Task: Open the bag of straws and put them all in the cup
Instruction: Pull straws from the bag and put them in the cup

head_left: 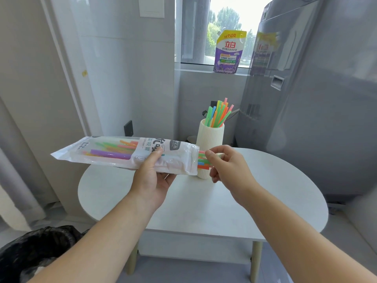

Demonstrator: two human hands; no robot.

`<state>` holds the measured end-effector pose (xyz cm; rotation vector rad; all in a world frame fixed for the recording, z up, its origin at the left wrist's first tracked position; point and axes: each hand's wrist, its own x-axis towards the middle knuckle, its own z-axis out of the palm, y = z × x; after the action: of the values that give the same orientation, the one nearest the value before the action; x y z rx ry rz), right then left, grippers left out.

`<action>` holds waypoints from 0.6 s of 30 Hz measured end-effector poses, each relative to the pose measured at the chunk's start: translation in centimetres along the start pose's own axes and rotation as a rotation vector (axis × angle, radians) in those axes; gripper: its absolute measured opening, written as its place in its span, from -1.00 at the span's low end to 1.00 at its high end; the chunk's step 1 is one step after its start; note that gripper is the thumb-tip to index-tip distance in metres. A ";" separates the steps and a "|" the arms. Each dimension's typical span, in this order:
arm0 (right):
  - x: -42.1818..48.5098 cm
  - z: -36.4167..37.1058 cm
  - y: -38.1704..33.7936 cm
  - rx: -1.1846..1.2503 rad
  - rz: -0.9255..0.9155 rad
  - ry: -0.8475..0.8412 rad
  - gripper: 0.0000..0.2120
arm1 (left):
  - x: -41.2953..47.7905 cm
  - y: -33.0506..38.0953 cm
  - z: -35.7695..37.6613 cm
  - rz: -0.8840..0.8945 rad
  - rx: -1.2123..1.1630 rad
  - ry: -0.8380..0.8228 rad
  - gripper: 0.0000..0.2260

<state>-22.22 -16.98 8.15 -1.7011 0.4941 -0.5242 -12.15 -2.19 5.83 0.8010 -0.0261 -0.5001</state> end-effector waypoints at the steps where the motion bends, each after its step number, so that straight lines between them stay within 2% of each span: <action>1: 0.0 0.1 0.1 0.017 0.025 -0.014 -0.82 | 0.0 0.0 0.0 0.000 -0.004 -0.005 -0.66; 5: 0.2 0.0 0.2 0.125 0.095 -0.069 -0.80 | -0.1 -0.1 0.0 0.008 0.008 -0.024 -0.64; 11: 0.2 -0.3 0.0 0.142 0.050 -0.045 -0.77 | -0.1 0.0 0.1 0.012 0.024 -0.028 -0.66; 18: 0.1 -0.3 0.0 0.053 0.017 -0.032 -0.92 | -0.2 -0.1 0.1 0.017 0.030 -0.033 -0.71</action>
<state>-22.27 -17.29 8.23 -1.6505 0.4673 -0.4926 -12.40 -2.20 5.89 0.8211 -0.0708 -0.4973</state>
